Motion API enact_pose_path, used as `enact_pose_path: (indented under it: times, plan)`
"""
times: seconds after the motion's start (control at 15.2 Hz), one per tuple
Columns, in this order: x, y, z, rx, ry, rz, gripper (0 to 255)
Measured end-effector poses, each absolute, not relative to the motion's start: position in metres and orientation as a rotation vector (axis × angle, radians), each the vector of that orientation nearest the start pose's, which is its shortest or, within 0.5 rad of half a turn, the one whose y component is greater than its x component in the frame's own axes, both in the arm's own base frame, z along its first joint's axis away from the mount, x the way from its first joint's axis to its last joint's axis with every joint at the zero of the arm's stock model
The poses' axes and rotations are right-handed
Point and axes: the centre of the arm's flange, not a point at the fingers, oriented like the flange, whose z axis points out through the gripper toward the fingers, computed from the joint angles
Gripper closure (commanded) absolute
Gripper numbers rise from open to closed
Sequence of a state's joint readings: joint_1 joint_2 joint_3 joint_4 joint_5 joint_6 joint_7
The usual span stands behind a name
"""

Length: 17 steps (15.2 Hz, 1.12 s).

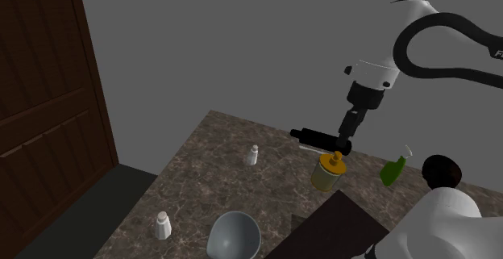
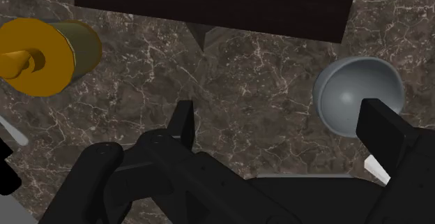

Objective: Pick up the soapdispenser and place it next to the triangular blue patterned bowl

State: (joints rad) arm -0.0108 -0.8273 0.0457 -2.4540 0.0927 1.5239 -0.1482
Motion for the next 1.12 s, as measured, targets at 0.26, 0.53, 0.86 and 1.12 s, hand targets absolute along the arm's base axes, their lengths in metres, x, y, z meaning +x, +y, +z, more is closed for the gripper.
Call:
enact_pose_path:
  times: [0.26,0.53,0.86,1.12]
  plan:
    - [0.287,0.001,0.534,-3.065,-0.256,0.129,0]
    - [0.286,-0.038,0.504,-3.071,-0.261,0.085,0]
    - [0.287,-0.086,0.461,-3.078,-0.267,0.028,0]
    - [0.287,-0.127,0.433,-3.083,-0.272,-0.020,0]
